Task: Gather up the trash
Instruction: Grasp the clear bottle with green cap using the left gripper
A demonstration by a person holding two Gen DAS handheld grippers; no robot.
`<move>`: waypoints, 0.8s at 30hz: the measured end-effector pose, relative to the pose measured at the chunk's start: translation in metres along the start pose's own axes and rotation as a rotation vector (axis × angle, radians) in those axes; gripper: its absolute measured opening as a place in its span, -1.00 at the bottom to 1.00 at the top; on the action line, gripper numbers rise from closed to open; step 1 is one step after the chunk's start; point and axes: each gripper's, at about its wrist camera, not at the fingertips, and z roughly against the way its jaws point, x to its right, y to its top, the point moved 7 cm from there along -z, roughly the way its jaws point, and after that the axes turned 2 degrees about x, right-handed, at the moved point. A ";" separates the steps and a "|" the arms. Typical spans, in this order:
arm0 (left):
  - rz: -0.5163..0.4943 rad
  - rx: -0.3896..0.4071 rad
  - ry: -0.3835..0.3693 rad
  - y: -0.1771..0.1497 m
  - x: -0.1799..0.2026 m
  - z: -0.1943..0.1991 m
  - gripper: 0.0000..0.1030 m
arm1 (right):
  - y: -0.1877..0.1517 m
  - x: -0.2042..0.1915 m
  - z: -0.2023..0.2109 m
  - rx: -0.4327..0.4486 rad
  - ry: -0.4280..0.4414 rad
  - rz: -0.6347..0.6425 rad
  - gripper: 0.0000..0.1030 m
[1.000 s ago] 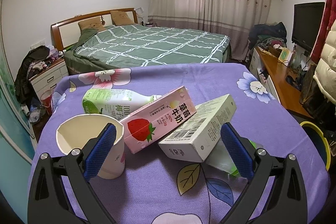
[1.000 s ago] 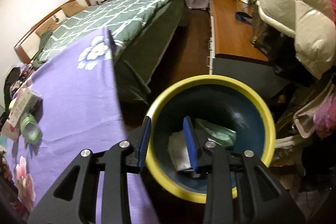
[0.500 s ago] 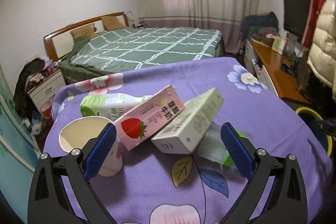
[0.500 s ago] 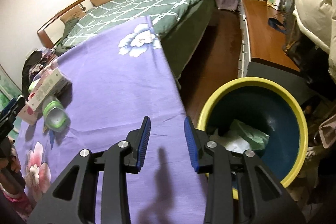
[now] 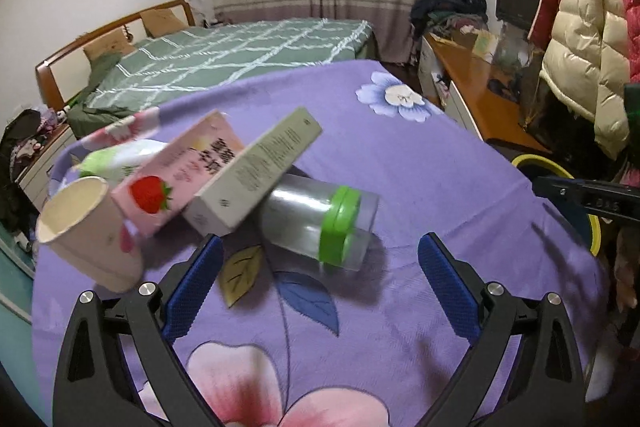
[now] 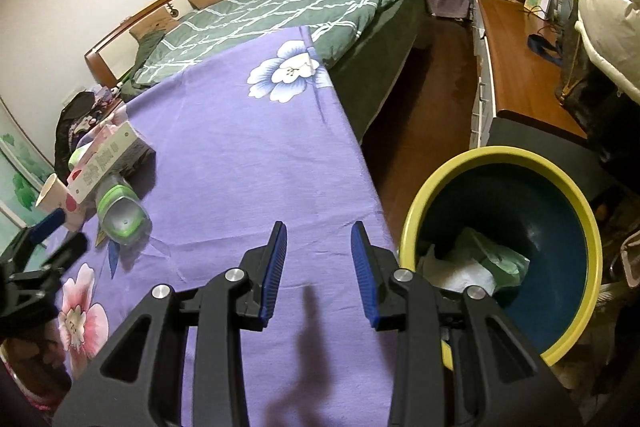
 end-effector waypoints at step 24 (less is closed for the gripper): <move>-0.053 -0.091 -0.192 0.006 0.014 -0.054 0.89 | -0.002 0.010 -0.005 -0.006 0.024 -0.035 -0.30</move>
